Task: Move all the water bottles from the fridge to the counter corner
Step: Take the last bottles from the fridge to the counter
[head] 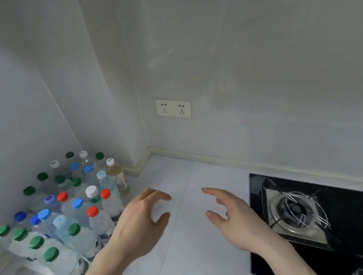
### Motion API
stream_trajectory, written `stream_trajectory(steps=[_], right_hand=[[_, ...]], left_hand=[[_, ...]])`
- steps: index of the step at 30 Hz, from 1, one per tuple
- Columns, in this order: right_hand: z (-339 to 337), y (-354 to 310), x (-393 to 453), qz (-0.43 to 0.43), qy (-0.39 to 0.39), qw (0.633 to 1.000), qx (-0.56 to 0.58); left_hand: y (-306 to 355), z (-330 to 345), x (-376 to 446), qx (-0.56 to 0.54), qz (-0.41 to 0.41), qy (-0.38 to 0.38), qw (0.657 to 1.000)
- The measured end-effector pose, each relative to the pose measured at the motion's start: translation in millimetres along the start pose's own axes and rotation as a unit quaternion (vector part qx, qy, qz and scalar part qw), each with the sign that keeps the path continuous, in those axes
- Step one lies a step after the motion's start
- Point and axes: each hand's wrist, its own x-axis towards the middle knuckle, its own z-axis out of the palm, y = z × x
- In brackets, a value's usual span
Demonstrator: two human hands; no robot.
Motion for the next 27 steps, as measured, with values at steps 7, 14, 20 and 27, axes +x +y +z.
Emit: stream_trajectory(steps=[7, 14, 20, 27], right_hand=[[-83.7, 59.9, -132.9, 0.06, 0.111, 0.992, 0.005], [-139.2, 116.7, -271.9, 0.126, 0.197, 0.972, 0.014], [-171.0, 150.0, -388.7, 0.185, 0.298, 0.936, 0.018], [-192.1, 176.9, -518.9, 0.275, 0.419, 0.865, 0.018]], left_hand=[[123.2, 56.9, -16.9, -0.045, 0.111, -0.056, 0.991], [257.2, 111.7, -53.3, -0.096, 0.231, -0.095, 0.964], [362.5, 158.1, -88.3, -0.113, 0.355, -0.16, 0.914], [489.6, 199.9, -129.8, -0.112, 0.482, -0.233, 0.837]])
